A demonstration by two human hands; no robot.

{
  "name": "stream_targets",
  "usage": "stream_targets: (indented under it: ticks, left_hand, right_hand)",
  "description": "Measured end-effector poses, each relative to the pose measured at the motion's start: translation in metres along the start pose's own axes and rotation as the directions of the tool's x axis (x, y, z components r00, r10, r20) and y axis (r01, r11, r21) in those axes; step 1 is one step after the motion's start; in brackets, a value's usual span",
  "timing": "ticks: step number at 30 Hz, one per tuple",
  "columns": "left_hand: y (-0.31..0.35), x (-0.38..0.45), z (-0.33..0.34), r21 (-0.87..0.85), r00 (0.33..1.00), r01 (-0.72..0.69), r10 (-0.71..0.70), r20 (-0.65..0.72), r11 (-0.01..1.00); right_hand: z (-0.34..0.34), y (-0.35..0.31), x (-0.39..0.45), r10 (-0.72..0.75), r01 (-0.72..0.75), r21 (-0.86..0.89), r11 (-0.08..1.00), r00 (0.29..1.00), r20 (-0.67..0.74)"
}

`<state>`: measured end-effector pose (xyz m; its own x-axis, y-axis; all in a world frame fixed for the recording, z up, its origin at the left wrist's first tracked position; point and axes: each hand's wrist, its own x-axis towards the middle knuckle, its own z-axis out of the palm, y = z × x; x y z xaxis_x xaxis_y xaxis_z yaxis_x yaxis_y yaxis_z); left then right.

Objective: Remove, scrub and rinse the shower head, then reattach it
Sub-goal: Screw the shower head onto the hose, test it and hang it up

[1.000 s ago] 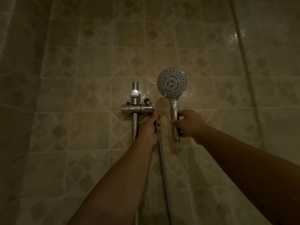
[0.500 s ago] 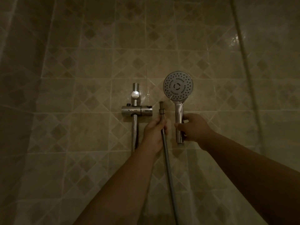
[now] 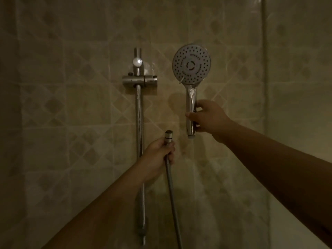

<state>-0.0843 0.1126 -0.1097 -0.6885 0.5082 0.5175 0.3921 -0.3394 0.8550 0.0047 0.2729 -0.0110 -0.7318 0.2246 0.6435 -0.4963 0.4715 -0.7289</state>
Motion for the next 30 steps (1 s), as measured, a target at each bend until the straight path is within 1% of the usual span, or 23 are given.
stream_targets:
  ticks: [2,4,6,7,8,10,12,17,22,26,30]
  left_hand:
    - [-0.017,-0.023,0.0,0.005,0.999,0.041,-0.041,0.032,0.999]
    - [-0.034,-0.045,0.002,0.069,0.996,0.07,-0.073,0.049,0.995]
    - [-0.046,-0.064,0.008,0.197,0.996,0.085,-0.091,0.022,0.977]
    - [-0.05,-0.073,0.011,0.24,0.995,0.093,-0.095,-0.003,0.966]
    - [-0.054,-0.083,0.014,0.248,0.995,0.095,-0.092,-0.023,0.964]
    - [-0.063,-0.101,0.02,0.231,0.997,0.074,-0.074,-0.007,0.97]
    - [-0.073,-0.118,0.025,0.184,0.996,0.081,-0.087,0.027,0.98]
    - [-0.089,-0.156,0.033,0.123,0.989,0.129,-0.136,0.052,0.984]
    - [-0.099,-0.178,0.034,0.12,0.989,0.144,-0.148,0.022,0.982]
    - [-0.105,-0.187,0.037,0.142,0.979,0.196,-0.202,0.026,0.97]
    - [-0.114,-0.195,0.037,0.083,0.965,0.257,-0.261,0.033,0.963]
  right_hand:
    - [0.006,0.004,-0.016,0.02,-0.021,0.021,1.0,0.999,0.03]
    - [0.014,0.007,-0.032,0.044,-0.047,0.047,0.998,0.997,0.056]
    - [0.024,0.01,-0.051,0.056,-0.063,0.098,0.993,0.995,0.077]
    - [0.028,0.012,-0.06,0.055,-0.065,0.124,0.99,0.995,0.083]
    - [0.033,0.014,-0.069,0.055,-0.068,0.149,0.987,0.995,0.087]
    - [0.04,0.019,-0.086,0.058,-0.074,0.193,0.978,0.994,0.088]
    - [0.045,0.025,-0.103,0.071,-0.091,0.209,0.974,0.992,0.101]
    - [0.05,0.049,-0.143,0.137,-0.18,0.225,0.958,0.971,0.194]
    - [0.05,0.063,-0.165,0.167,-0.218,0.245,0.945,0.963,0.212]
    - [0.052,0.075,-0.176,0.164,-0.216,0.242,0.946,0.962,0.218]
    - [0.052,0.09,-0.19,0.176,-0.243,0.287,0.927,0.955,0.241]
